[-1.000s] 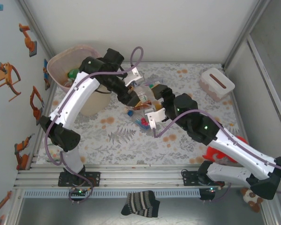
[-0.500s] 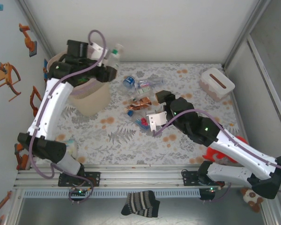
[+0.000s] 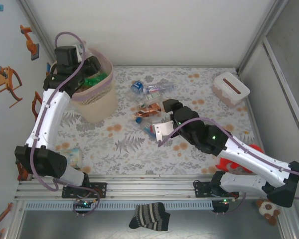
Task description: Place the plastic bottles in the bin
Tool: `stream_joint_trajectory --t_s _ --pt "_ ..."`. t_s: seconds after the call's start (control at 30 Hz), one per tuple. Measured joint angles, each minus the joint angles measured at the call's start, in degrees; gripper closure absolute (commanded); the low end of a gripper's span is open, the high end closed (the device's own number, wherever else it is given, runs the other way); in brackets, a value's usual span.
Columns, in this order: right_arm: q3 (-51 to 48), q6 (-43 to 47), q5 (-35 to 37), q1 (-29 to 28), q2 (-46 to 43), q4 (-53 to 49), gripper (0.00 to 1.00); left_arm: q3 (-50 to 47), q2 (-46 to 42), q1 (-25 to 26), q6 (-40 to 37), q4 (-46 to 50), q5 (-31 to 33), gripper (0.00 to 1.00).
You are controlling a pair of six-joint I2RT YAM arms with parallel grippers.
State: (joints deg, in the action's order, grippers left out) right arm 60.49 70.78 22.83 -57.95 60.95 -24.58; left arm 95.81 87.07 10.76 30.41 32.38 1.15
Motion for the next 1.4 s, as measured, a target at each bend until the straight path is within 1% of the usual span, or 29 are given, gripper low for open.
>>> stream_joint_trajectory --t_s 0.2,0.37,0.47,0.57,0.7,0.97,1.07,1.1,1.23,1.4 --pt "0.0 -0.48 1.57 -0.85 1.01 -0.46 0.09 1.05 5.05 -0.74 8.55 -0.35 0.79 0.58" --pt "0.0 -0.83 2.62 -1.64 1.03 -0.85 0.09 4.7 10.75 -1.01 12.48 -0.22 -0.7 0.51" --pt "0.0 -1.09 3.3 -2.1 1.03 -1.46 0.09 6.58 12.46 -1.22 14.16 -0.22 -1.18 0.42" --pt "0.0 -1.44 3.87 -2.36 1.03 -1.81 0.09 6.84 12.63 -1.55 15.34 -0.09 -1.2 0.32" --pt "0.0 -1.84 4.28 -2.49 1.14 -1.79 0.09 6.86 12.44 -1.6 16.28 -0.04 -1.14 0.24" --pt "0.0 -1.84 4.66 -2.64 2.14 -1.77 0.08 6.71 8.46 -2.05 15.78 0.63 1.11 0.18" --pt "0.0 -1.84 4.72 -2.64 2.32 -1.77 0.08 6.71 5.99 -2.21 15.13 0.61 2.01 0.19" --pt "0.0 -1.84 4.72 -2.64 2.36 -1.77 0.08 6.71 5.35 -2.23 14.91 0.59 2.19 0.22" --pt "0.0 -1.84 4.72 -2.64 2.36 -1.75 0.08 6.71 4.07 -2.23 13.42 -0.2 1.38 0.38" --pt "0.0 -1.86 4.72 -2.69 2.38 -1.75 0.09 6.71 4.9 -2.23 12.63 -1.42 -2.29 0.6"
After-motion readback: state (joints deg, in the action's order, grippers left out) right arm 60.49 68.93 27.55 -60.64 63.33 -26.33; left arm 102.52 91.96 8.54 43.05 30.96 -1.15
